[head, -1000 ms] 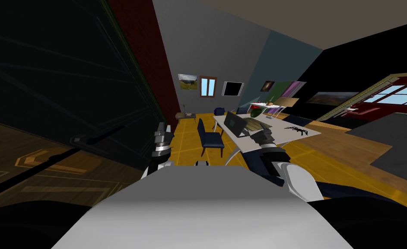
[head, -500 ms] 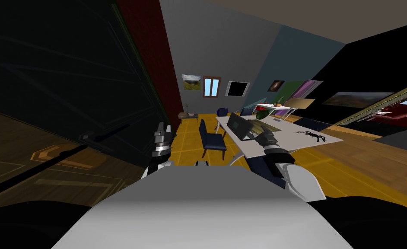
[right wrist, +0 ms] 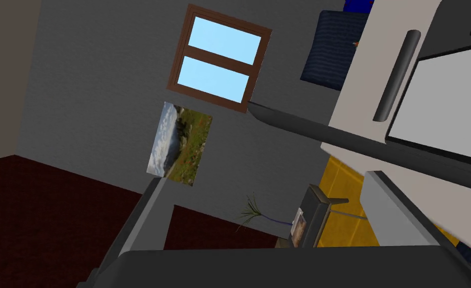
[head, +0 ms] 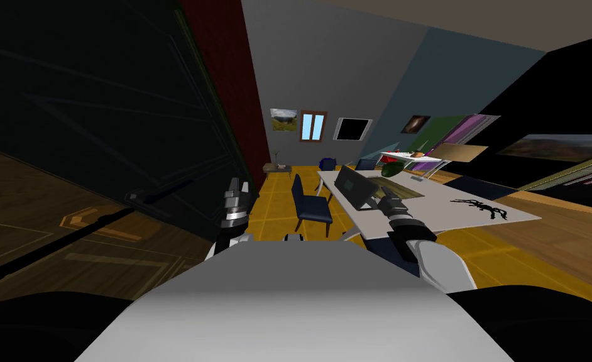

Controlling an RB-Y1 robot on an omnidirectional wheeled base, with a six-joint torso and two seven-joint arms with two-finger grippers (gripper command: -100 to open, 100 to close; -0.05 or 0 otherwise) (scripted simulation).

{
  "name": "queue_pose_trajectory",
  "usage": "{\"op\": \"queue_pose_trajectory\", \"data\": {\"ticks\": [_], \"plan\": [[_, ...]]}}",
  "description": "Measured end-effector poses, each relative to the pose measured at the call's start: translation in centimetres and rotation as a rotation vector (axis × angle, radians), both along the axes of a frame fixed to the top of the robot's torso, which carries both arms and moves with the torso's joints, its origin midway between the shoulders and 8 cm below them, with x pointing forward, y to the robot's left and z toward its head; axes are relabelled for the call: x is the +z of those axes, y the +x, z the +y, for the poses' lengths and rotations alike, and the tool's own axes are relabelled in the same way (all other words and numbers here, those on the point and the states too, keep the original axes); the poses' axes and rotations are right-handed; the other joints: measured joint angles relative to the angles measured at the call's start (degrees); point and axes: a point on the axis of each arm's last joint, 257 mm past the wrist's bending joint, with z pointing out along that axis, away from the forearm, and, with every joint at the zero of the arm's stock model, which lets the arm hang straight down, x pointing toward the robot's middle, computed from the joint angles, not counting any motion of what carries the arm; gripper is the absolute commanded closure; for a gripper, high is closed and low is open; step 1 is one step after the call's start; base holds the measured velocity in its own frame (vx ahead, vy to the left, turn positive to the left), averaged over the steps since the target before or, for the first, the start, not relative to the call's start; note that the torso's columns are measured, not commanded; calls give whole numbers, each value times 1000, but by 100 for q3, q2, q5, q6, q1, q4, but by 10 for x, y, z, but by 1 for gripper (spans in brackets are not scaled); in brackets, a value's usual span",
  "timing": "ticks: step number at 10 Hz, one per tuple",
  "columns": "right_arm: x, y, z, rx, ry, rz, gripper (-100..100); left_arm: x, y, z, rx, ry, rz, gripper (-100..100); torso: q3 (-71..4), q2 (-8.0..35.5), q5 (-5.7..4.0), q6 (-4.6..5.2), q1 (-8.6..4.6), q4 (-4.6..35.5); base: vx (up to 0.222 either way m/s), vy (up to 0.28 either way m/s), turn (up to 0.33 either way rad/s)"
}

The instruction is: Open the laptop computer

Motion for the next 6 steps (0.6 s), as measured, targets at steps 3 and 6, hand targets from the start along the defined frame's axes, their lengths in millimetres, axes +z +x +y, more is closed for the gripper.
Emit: {"op": "queue_pose_trajectory", "data": {"ticks": [3,6], "plan": [[-13,-8,-23,-61,-106,74,-100,0,0,0,0,0,0,0,0,1,0,0,0,0,65,-25,97],[-20,-14,-38,-97,-174,121,-100,0,0,0,0,0,0,0,0,1,-3,-3,-4,-1,61,-7,13]]}}
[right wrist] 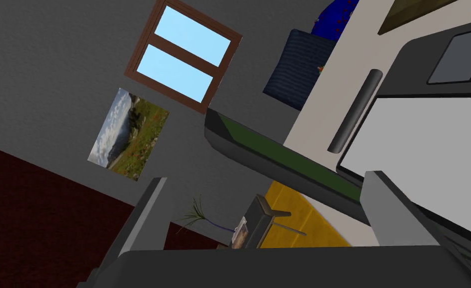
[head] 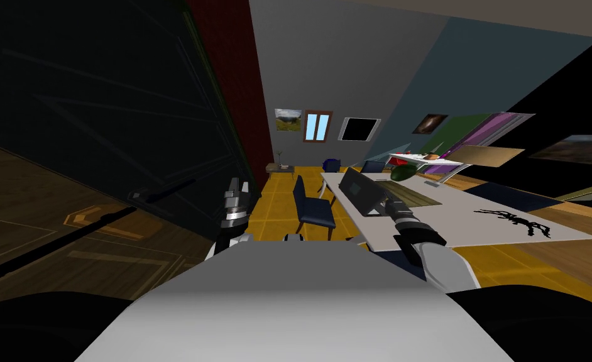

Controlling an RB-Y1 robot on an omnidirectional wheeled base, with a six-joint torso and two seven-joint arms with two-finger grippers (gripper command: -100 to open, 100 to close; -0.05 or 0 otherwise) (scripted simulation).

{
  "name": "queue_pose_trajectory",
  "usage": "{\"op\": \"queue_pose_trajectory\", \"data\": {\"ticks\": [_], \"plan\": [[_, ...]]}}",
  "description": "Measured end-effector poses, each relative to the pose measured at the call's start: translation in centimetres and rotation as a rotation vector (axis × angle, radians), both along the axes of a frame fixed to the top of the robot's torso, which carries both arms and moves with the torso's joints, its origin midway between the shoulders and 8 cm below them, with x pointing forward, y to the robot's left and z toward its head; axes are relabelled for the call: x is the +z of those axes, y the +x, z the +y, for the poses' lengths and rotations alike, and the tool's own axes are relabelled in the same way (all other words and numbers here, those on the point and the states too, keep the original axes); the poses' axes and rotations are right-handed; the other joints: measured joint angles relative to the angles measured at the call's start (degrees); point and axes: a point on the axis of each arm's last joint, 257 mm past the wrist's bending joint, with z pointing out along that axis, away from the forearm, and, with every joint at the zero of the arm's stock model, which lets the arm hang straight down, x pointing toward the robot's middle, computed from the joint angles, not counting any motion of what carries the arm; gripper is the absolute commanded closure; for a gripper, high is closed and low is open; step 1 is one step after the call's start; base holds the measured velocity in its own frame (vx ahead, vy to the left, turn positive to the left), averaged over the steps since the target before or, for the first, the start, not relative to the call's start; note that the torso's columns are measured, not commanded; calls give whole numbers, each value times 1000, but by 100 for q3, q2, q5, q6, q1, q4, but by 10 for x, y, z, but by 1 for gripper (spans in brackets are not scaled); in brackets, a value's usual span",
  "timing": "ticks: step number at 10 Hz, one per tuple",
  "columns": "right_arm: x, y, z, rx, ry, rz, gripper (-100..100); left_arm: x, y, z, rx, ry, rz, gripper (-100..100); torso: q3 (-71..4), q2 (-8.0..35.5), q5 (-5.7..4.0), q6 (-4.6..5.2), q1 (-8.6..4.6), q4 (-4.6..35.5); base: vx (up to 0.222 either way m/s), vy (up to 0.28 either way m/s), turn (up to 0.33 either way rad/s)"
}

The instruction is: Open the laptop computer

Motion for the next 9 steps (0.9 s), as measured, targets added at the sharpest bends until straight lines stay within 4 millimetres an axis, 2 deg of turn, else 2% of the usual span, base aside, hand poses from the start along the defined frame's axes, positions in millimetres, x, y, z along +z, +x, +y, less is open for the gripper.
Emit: {"op": "queue_pose_trajectory", "data": {"ticks": [1,2,9], "plan": [[4,-2,-4,1,-3,0,-100,0,0,0,0,0,0,0,-12,-22,2,2,-1,-4,67,-6,-7],[5,-2,-4,1,-1,0,100,0,0,0,0,0,0,0,-5,-5,2,2,4,-2,9,-2,-3],[2,-7,-23,33,138,4,100,0,0,0,0,0,0,0,0,-5,-21,7,-17,-10,35,-18,-44]]}}
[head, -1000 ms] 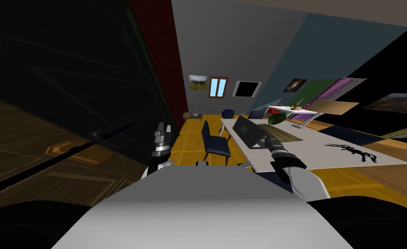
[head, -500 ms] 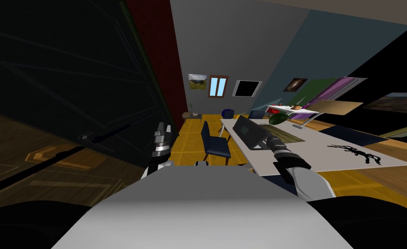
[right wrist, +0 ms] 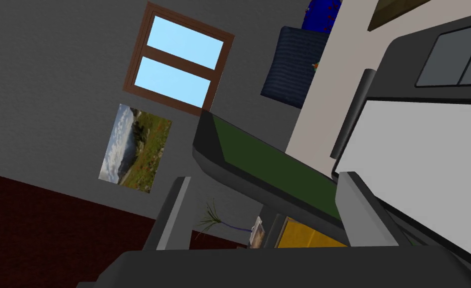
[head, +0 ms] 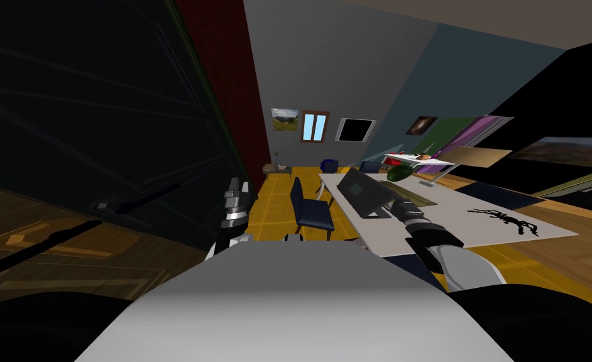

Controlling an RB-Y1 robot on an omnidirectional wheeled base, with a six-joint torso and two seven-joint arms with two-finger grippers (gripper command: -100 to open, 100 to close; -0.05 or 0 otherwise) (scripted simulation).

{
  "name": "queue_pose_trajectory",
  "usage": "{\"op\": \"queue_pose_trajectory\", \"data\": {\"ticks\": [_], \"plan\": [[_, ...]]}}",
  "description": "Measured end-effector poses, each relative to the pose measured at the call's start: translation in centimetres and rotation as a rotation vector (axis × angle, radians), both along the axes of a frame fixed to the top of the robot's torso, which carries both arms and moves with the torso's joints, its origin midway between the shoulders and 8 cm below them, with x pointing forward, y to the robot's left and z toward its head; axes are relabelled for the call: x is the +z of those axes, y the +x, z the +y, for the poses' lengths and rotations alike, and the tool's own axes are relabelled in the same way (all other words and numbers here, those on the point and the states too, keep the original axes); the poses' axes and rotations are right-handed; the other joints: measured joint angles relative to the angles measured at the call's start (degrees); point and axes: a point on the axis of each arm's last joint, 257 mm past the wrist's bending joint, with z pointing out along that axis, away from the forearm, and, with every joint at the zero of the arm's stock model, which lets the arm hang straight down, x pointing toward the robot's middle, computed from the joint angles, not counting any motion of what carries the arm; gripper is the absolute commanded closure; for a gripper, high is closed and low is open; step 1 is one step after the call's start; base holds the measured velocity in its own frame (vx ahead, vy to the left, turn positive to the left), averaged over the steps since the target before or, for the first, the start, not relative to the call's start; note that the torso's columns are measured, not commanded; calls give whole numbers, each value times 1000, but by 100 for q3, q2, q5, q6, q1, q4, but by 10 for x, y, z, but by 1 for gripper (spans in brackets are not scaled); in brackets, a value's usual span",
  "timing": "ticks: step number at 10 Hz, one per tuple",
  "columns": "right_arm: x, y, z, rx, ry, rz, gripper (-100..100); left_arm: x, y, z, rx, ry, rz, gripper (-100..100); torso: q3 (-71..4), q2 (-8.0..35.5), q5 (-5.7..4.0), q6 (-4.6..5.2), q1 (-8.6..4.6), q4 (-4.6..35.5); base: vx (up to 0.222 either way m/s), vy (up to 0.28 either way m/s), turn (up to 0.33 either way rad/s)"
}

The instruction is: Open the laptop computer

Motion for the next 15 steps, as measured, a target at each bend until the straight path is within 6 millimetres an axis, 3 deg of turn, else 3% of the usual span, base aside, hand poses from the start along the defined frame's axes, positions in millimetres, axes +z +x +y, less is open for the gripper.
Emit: {"op": "queue_pose_trajectory", "data": {"ticks": [11,15], "plan": [[-6,-11,-26,33,245,20,100,0,0,0,0,0,0,0,6,17,30,-4,31,18,31,-17,-32],[-24,-13,-32,41,380,33,100,0,0,0,0,0,0,0,2,7,21,-1,17,12,17,-64,0]]}}
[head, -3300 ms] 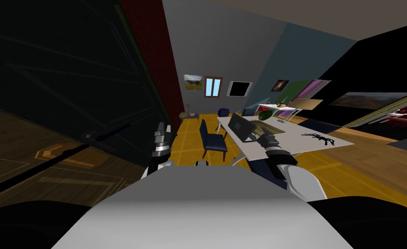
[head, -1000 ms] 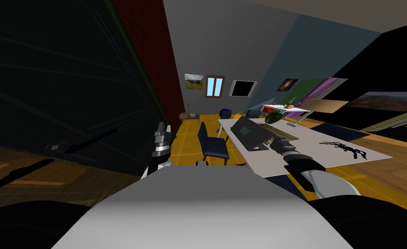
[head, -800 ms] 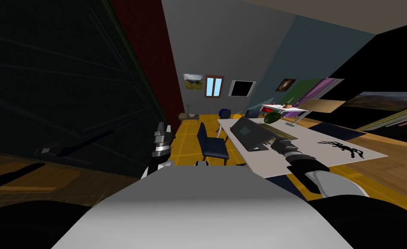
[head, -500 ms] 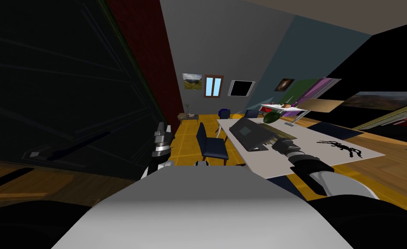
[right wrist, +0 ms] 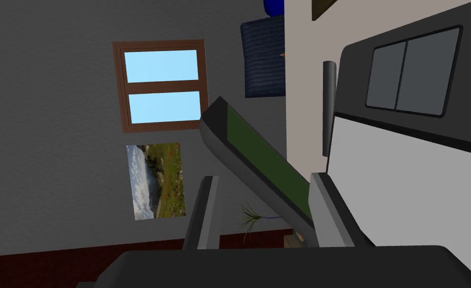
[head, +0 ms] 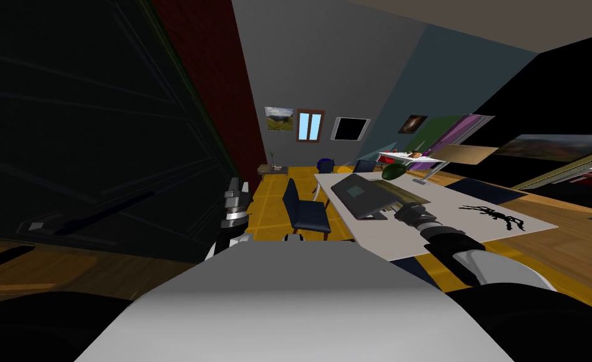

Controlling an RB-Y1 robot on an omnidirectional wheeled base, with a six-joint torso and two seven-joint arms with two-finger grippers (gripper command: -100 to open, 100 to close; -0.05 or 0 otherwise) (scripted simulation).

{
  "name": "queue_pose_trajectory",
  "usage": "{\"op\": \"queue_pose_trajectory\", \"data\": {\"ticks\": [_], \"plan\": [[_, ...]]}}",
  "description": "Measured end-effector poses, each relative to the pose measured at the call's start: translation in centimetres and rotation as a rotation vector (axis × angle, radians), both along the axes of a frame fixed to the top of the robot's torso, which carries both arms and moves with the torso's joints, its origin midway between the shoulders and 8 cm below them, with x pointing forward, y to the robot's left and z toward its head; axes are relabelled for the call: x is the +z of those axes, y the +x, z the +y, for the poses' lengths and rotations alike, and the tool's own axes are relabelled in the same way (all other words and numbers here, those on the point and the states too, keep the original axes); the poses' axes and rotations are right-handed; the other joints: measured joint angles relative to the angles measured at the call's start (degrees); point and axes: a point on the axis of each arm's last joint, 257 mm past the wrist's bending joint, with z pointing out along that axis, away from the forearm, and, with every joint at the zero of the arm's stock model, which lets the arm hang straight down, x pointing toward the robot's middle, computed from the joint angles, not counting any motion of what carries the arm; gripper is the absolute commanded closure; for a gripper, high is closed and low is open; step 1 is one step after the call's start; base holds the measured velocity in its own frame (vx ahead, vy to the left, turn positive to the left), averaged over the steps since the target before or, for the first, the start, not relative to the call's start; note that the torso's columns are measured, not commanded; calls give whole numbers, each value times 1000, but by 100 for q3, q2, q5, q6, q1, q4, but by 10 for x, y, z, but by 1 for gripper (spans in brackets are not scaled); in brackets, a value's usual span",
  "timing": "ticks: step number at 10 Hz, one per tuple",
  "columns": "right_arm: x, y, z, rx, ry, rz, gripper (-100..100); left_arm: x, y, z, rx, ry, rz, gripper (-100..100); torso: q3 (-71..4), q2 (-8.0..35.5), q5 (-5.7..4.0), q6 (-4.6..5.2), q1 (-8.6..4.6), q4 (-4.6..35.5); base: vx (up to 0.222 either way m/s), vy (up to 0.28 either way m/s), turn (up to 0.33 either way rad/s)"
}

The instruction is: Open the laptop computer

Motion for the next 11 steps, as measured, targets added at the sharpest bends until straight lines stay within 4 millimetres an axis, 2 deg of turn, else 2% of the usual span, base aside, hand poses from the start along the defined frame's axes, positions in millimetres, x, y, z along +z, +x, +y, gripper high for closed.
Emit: {"op": "queue_pose_trajectory", "data": {"ticks": [7,8,11], "plan": [[-29,-9,-10,-6,239,26,100,0,0,0,0,0,0,0,0,3,12,-4,21,4,16,-58,5],[-38,-8,-9,-7,280,29,-100,0,0,0,0,0,0,0,3,6,6,-7,8,3,16,-20,-35],[-9,-13,-19,3,279,29,-100,0,0,0,0,0,0,0,-8,-12,9,-4,21,-3,40,49,-49]]}}
